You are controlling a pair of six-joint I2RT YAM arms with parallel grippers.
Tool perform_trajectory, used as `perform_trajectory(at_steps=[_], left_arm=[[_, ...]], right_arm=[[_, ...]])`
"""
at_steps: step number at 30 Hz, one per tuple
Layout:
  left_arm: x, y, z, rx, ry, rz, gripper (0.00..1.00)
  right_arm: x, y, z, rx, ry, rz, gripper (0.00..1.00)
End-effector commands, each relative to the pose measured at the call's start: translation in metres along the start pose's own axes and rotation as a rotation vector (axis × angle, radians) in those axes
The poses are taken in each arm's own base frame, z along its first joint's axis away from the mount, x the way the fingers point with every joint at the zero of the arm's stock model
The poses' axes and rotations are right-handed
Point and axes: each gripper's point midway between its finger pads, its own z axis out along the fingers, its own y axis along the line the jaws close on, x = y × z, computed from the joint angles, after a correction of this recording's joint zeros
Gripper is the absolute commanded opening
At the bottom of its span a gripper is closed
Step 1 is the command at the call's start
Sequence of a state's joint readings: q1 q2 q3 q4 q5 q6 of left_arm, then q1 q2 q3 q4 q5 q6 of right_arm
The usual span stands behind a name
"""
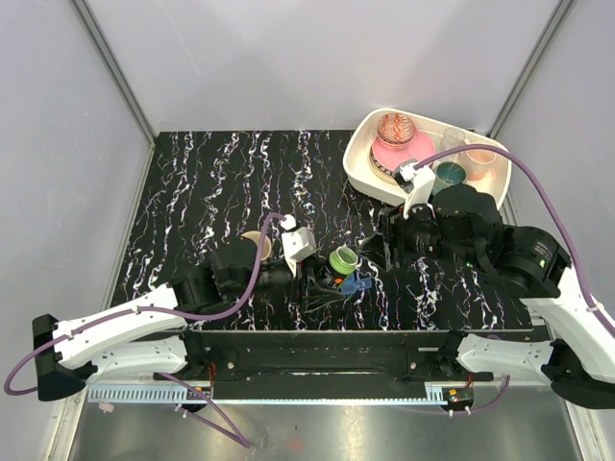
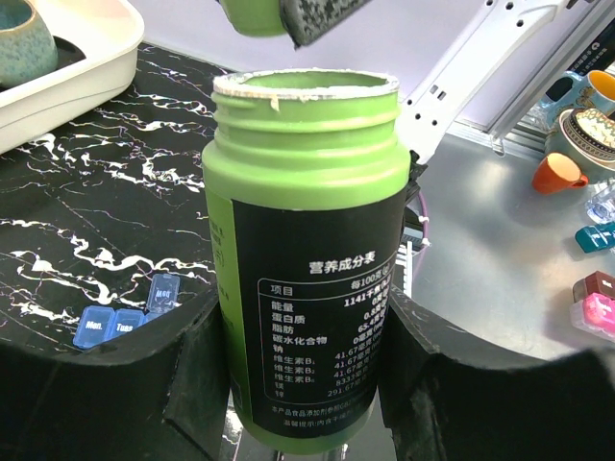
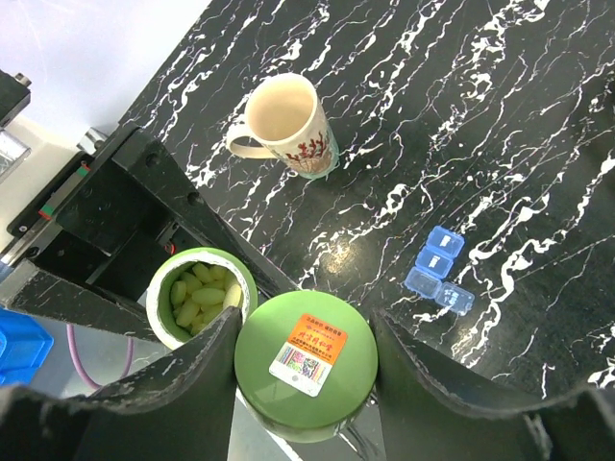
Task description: Sort the pills into containers
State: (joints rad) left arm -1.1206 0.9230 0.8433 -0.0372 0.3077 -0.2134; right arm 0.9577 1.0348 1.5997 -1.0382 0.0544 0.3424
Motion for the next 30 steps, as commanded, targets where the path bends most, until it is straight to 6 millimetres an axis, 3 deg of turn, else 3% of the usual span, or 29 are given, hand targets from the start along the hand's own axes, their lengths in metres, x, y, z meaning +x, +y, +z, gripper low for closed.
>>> perform_trajectory(at_steps=[1,20,30], left_arm=[[-0.036,-0.006,-0.002,0.007,-0.093,0.038,0.0],[-0.038,-0.007,-0.001,0.015,-0.106,0.034,0.0],[-0.05,-0.007,-0.013,-0.005,-0.194,0.042,0.0]], right_arm=[[0.005,0.008,-0.003,-0.048,0.008,0.015,0.0],[0.023,0.013,0.007,-0.082,0.075,0.032,0.0],[0.036,0.012,0.009,-0.094,0.112,0.044,0.0]])
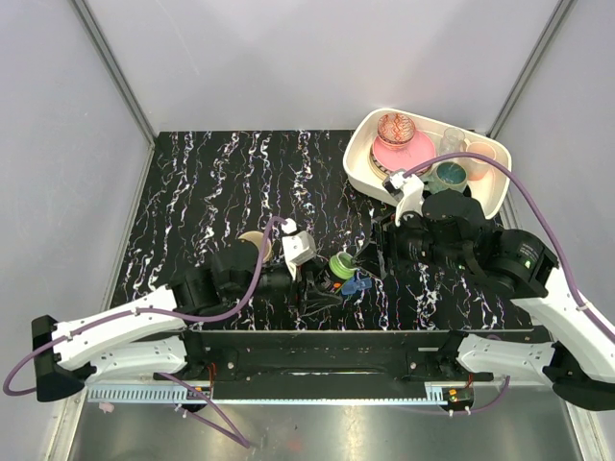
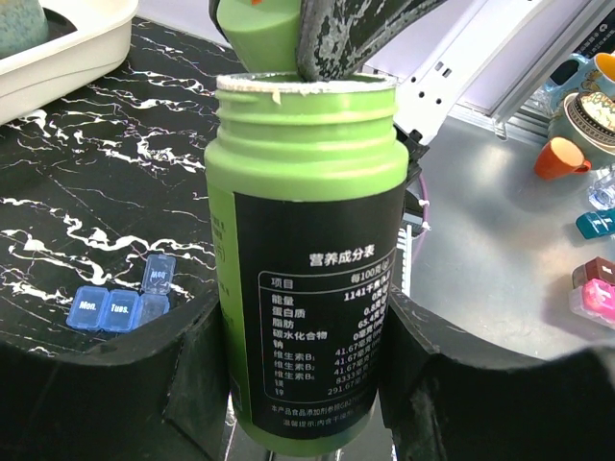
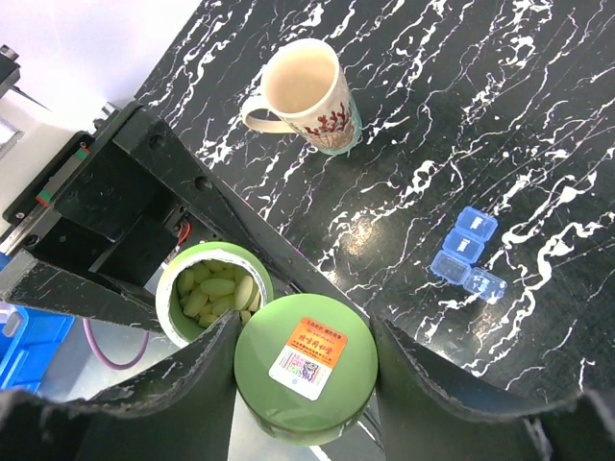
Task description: Sort the pills into containers
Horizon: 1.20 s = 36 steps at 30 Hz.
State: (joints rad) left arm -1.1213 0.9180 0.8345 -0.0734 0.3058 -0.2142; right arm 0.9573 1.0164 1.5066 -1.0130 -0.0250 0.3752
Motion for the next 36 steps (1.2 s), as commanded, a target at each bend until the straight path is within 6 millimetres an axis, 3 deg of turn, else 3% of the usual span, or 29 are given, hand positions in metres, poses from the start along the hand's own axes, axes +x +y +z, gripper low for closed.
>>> perform_trajectory(at_steps=[1,13,17,22,25,31,36], left_arm=[[-0.06,-0.009,-0.014,0.003,-0.237,0.053,0.0],[-0.061,-0.011,-0.017,0.011,-0.252,0.047,0.0],[-0.055,-0.008,-0.013,0.005,-0.232,0.039,0.0],[-0.029,0.005,-0.004,-0.038,-0.18,0.011,0.0],[-0.009,0.017,0.001,-0.078,-0.155,-0.008,0.0],[0.035,0.04,0.013,-0.147,-0.088,-0.029,0.0],[0.06,0.06,0.024,-0.212,-0.053,-0.026,0.0]], right_arm=[[0.011,0.007,-0.001,-0.045,0.035,0.014,0.0],[0.013,0.008,-0.003,-0.052,0.037,0.024,0.0],[-0.007,0.004,-0.014,-0.023,-0.056,0.022,0.0],[-0.051,-0.013,-0.049,0.078,-0.303,0.043,0.0],[-0.06,-0.026,-0.064,0.136,-0.389,0.062,0.0],[-0.043,-0.047,-0.065,0.21,-0.399,0.069,0.0],[-0.027,-0.059,-0.06,0.244,-0.379,0.055,0.0]])
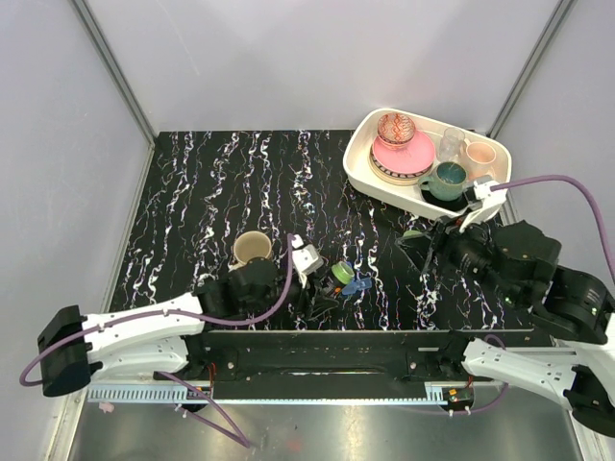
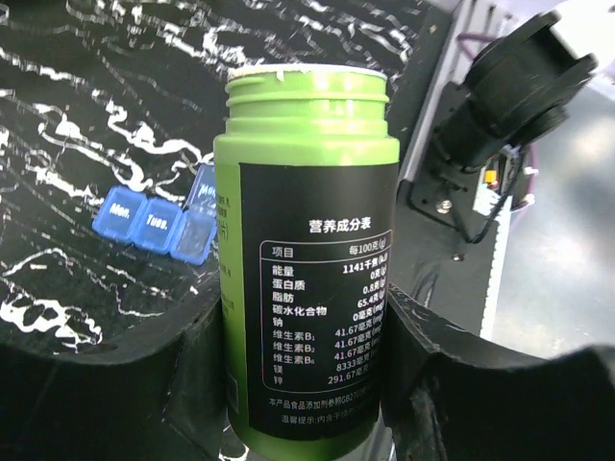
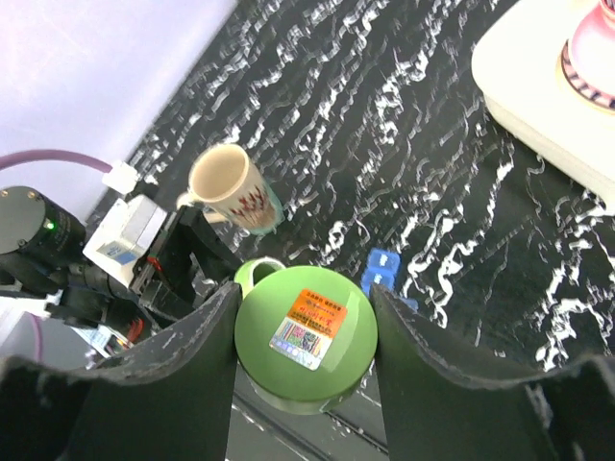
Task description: Sort the pills into containers
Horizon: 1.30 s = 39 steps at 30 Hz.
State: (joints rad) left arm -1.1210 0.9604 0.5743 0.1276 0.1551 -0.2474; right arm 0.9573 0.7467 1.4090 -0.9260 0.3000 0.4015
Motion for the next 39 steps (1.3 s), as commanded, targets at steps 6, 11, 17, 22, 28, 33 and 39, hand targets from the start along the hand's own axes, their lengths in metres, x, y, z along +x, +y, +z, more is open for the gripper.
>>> perform_trajectory(at_steps=[6,11,17,22,28,33,39], left_arm=[[0.003,0.021,0.028,-0.075,-0.026,0.038,0.0],[0.026,0.03,0.037,-0.083,0.038,0.044,0.0],[0.049,0.038,0.046,-0.082,0.101,0.038,0.0],[0.069,0.047,0.05,-0.097,0.153,0.029,0.0],[0.086,0.06,0.05,-0.12,0.207,0.01,0.0],[0.096,0.071,0.05,-0.167,0.273,-0.002,0.0],[0.107,0.08,0.05,-0.213,0.351,0.004,0.0]], right_arm=[[0.021,-0.024,0.013,0.103,0.01,-0.037,0.0],[0.039,-0.033,0.017,0.131,0.037,-0.03,0.0],[0.05,-0.039,0.017,0.142,0.048,-0.022,0.0],[0.055,-0.042,0.017,0.15,0.059,-0.027,0.0],[0.063,-0.045,0.02,0.16,0.076,-0.038,0.0],[0.066,-0.046,0.021,0.162,0.085,-0.045,0.0],[0.07,-0.047,0.022,0.164,0.096,-0.051,0.0]])
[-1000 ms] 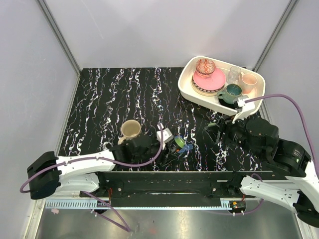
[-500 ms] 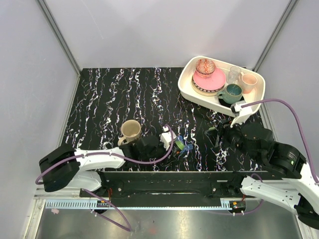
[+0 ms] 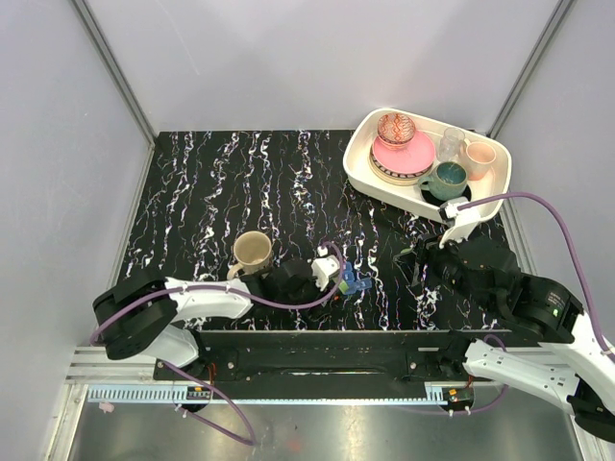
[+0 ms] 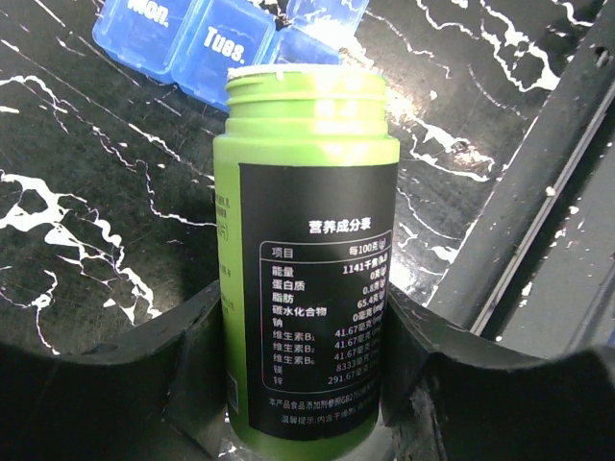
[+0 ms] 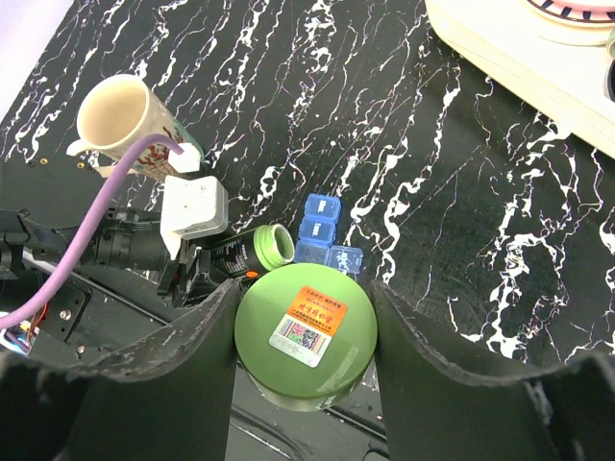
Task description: Sort the pills into containers
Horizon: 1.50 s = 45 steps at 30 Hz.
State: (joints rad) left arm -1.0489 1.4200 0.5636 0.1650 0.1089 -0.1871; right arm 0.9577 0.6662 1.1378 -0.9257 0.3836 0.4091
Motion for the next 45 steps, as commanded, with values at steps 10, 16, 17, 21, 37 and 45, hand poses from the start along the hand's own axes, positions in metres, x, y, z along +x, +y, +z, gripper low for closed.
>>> perform_trajectory(at_steps=[10,16,17,21,37,45], left_arm=[[-0.023,0.003,0.006,-0.026,0.005,0.039,0.0],[-0.021,0.004,0.008,-0.029,0.039,0.043,0.0],[-0.02,0.004,0.008,-0.029,0.043,0.044,0.0],[-0.026,0.004,0.007,-0.037,0.053,0.052,0.0],[-0.021,0.008,0.001,-0.059,0.146,0.082,0.0],[-0.018,0.008,0.004,-0.055,0.19,0.103,0.0]], right_arm=[[-0.003,-0.004,-0.002,0.016,-0.024,0.006,0.0],[-0.002,-0.008,-0.003,0.033,-0.024,0.01,0.0],[-0.002,-0.01,-0.004,0.038,-0.028,0.012,0.0],[-0.004,-0.011,-0.005,0.044,-0.033,0.012,0.0],[-0.009,-0.019,-0.009,0.078,-0.054,-0.009,0.0],[-0.01,-0.021,-0.011,0.085,-0.062,-0.009,0.0]])
